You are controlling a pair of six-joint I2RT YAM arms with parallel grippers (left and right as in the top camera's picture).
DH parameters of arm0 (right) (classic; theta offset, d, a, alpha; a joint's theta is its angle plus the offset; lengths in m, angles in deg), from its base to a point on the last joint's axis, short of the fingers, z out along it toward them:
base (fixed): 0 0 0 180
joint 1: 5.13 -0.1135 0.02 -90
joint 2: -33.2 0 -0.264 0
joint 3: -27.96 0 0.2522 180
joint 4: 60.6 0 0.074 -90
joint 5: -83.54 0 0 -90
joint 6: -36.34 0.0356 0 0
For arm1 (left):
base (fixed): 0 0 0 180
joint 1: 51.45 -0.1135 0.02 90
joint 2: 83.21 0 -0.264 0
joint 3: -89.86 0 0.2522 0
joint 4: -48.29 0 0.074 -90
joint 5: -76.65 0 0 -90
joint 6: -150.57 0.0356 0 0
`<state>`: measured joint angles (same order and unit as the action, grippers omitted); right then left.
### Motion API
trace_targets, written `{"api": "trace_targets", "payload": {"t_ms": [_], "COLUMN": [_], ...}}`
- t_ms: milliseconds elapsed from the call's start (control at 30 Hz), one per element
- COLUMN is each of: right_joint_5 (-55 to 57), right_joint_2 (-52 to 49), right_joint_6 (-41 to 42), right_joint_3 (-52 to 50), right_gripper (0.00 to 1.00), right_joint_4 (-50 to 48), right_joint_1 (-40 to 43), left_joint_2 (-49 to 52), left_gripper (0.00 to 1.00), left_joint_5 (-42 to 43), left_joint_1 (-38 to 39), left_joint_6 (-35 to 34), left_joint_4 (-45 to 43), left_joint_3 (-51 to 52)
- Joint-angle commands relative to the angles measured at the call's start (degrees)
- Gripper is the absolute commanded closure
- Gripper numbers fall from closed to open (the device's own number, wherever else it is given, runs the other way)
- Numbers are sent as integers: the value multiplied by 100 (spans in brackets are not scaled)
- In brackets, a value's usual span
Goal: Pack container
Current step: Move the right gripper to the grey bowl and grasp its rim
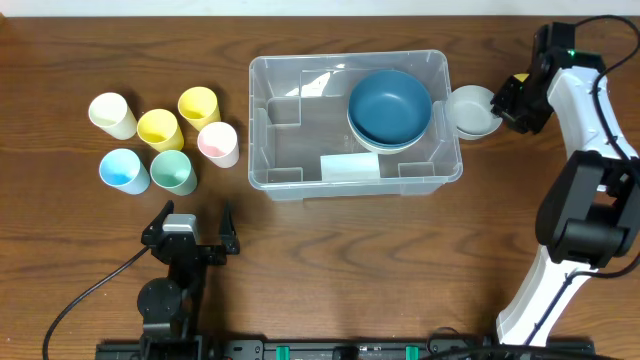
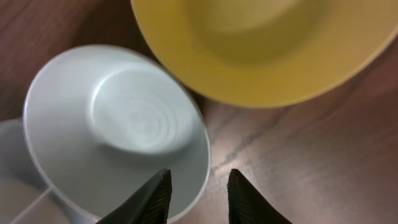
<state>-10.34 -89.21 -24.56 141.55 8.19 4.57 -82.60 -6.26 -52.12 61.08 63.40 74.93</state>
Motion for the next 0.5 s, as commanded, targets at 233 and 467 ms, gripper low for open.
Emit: {"api": "trace_targets", "payload": {"t_ms": [233, 467], "right_joint_5": [66, 66], "right_joint_2": [13, 13], "right_joint_6": [42, 42], "right_joint_3": [-732, -732], "right_gripper": [71, 87], "right_joint_4": [-542, -566], "right_joint_1": [0, 13], "left_joint_2": [-24, -24], "left_gripper": [2, 2], "left_joint_5": [81, 81], "left_joint_1": [-28, -28], "left_joint_6": [98, 98], "left_joint_4": [205, 205], "left_joint_3": [94, 94]}}
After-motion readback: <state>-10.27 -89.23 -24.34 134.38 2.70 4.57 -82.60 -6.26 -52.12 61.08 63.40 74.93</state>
